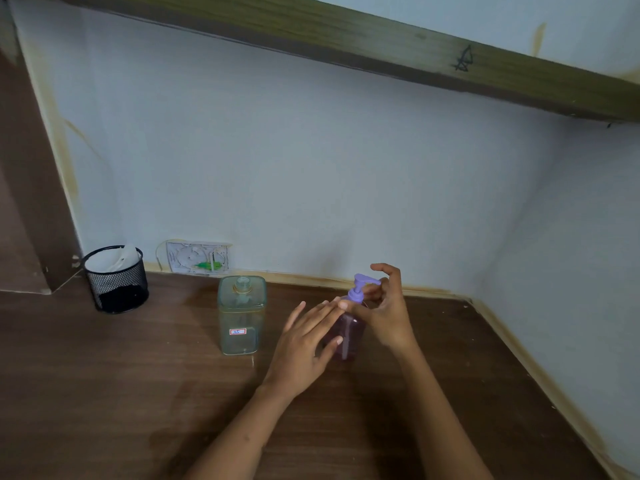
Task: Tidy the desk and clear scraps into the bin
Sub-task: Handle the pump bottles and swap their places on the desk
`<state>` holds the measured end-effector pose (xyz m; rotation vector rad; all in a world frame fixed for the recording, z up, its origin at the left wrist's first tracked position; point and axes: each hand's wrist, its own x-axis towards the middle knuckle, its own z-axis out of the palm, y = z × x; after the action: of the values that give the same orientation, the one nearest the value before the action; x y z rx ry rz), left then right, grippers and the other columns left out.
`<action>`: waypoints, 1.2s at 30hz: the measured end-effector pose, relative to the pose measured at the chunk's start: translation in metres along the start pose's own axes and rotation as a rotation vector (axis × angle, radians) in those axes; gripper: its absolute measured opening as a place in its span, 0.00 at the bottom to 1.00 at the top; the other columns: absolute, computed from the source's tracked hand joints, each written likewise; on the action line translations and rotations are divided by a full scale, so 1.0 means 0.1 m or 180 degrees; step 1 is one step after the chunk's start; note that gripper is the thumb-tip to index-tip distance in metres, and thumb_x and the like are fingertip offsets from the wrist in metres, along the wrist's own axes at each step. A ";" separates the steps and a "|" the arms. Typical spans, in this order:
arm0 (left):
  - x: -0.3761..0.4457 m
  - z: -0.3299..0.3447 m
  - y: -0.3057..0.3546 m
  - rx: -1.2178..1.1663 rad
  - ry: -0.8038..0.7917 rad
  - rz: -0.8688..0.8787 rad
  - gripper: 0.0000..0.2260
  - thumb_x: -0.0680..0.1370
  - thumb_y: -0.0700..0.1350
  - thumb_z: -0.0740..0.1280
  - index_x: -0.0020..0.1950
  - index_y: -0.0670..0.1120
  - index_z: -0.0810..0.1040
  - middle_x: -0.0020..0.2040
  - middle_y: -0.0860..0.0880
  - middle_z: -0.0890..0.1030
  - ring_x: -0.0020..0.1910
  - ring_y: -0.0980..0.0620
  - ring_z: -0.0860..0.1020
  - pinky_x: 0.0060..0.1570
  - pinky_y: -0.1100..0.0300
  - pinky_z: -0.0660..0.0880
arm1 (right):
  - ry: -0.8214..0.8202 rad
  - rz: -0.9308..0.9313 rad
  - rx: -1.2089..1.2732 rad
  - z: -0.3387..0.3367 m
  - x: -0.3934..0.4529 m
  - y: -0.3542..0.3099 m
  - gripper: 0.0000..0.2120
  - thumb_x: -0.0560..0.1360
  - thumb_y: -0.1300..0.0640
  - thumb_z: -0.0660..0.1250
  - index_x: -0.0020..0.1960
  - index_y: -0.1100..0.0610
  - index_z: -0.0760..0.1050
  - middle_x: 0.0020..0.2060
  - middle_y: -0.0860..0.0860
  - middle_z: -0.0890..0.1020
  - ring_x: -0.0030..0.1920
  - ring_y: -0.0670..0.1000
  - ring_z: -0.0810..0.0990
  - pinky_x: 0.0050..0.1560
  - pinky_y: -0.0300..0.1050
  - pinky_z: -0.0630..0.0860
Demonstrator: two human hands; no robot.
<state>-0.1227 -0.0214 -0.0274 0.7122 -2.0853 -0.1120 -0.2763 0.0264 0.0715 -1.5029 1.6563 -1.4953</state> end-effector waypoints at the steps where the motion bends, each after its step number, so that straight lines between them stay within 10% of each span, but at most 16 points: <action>1: 0.00 0.00 0.00 -0.0002 -0.0006 -0.0001 0.25 0.80 0.51 0.63 0.77 0.53 0.62 0.75 0.58 0.65 0.74 0.61 0.63 0.74 0.51 0.57 | -0.0056 0.0021 -0.0012 -0.02 0.00 0.01 0.38 0.65 0.54 0.80 0.66 0.44 0.61 0.49 0.51 0.78 0.51 0.51 0.81 0.46 0.38 0.79; 7: 0.01 -0.01 0.01 -0.0033 -0.0005 0.0000 0.23 0.80 0.51 0.62 0.75 0.53 0.65 0.75 0.57 0.67 0.73 0.61 0.64 0.74 0.52 0.56 | -0.0743 0.0150 0.0732 -0.21 0.00 -0.02 0.33 0.75 0.68 0.68 0.72 0.46 0.58 0.54 0.53 0.84 0.57 0.50 0.82 0.54 0.40 0.79; 14: 0.01 -0.01 0.02 -0.0076 0.0070 -0.0031 0.23 0.79 0.50 0.63 0.75 0.53 0.66 0.74 0.57 0.68 0.73 0.62 0.64 0.75 0.52 0.56 | -0.0240 0.0132 0.0493 -0.11 0.00 -0.02 0.32 0.69 0.68 0.74 0.64 0.49 0.63 0.49 0.55 0.85 0.52 0.53 0.84 0.59 0.59 0.78; 21: 0.02 0.00 0.01 -0.0064 0.0075 -0.0070 0.24 0.79 0.54 0.64 0.74 0.53 0.67 0.74 0.57 0.68 0.73 0.62 0.64 0.75 0.51 0.57 | -0.0899 0.0189 0.0378 -0.18 0.03 -0.05 0.29 0.74 0.64 0.70 0.67 0.45 0.62 0.57 0.53 0.83 0.59 0.49 0.81 0.60 0.49 0.77; 30: 0.03 0.00 0.03 -0.0069 0.0163 -0.0067 0.24 0.77 0.52 0.67 0.72 0.51 0.70 0.72 0.57 0.70 0.73 0.60 0.65 0.74 0.50 0.58 | -0.0285 0.0093 0.0470 -0.08 0.00 -0.02 0.26 0.70 0.70 0.72 0.58 0.52 0.62 0.48 0.57 0.86 0.51 0.54 0.85 0.57 0.55 0.79; 36: -0.01 -0.05 0.01 0.0165 -0.0548 0.0229 0.27 0.83 0.52 0.57 0.79 0.51 0.52 0.79 0.56 0.57 0.77 0.59 0.53 0.76 0.53 0.49 | 0.0268 -0.0108 0.0265 -0.13 -0.18 -0.02 0.30 0.65 0.68 0.78 0.58 0.50 0.67 0.42 0.54 0.86 0.46 0.52 0.85 0.53 0.45 0.79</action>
<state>-0.1181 -0.0191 -0.0251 0.6781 -2.2829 -0.0815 -0.2808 0.0480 0.0711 -1.4489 1.6016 -1.6458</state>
